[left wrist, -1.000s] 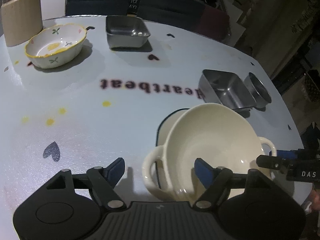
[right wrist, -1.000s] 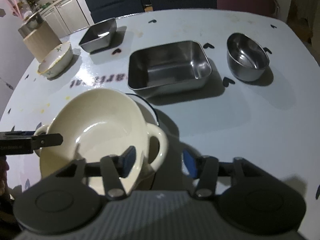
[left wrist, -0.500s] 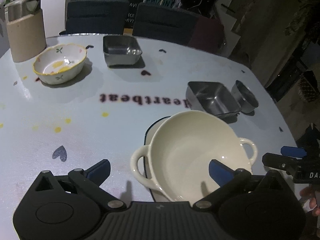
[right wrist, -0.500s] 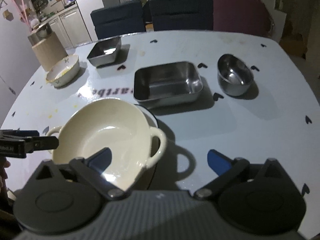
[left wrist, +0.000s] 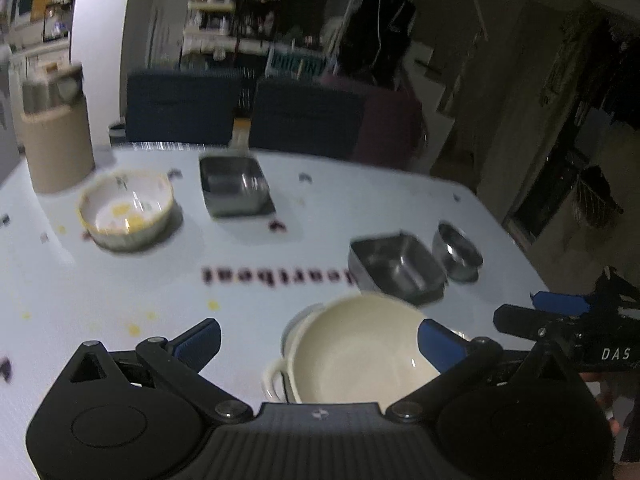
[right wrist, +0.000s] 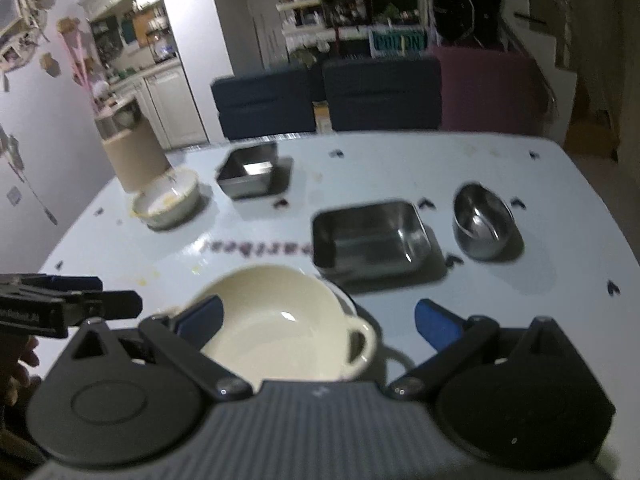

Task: Organize plates and bowls
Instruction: 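Move both grippers to the yellow-rimmed lemon-print bowl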

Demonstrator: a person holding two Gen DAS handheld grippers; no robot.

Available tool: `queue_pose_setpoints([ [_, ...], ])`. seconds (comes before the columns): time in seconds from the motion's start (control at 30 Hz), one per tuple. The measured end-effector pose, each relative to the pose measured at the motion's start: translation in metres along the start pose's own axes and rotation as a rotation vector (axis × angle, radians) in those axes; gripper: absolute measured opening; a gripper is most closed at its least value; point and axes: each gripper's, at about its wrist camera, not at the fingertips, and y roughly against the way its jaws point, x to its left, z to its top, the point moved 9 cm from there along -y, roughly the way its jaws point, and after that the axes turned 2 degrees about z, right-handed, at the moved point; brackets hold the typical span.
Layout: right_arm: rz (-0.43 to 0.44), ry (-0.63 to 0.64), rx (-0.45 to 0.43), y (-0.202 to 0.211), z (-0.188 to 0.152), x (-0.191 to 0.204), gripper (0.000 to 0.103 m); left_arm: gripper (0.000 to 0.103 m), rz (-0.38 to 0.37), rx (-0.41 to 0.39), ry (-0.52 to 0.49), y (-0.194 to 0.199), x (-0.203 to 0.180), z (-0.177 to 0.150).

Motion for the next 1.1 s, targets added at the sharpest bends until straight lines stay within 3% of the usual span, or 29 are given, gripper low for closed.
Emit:
queue_pose_setpoints([
  [0.23, 0.056, 0.008, -0.126, 0.005, 0.034, 0.032, 0.103, 0.103, 0.040, -0.106, 0.011, 0.024, 0.027, 0.039],
  [0.43, 0.124, 0.004, -0.174, -0.006, 0.057, 0.065, 0.103, 0.103, 0.096, -0.176, 0.034, 0.032, 0.065, 0.071],
  [0.7, 0.165, -0.044, -0.168, -0.047, 0.079, 0.104, 0.103, 0.103, 0.199, -0.198, 0.149, 0.013, 0.137, 0.093],
  [0.87, 0.159, -0.063, -0.151, -0.086, 0.093, 0.128, 0.103, 0.103, 0.219, -0.247, 0.209, 0.004, 0.174, 0.103],
  [1.1, 0.134, -0.135, -0.101, -0.152, 0.109, 0.153, 0.103, 0.103, 0.311, -0.227, 0.169, -0.022, 0.204, 0.113],
])
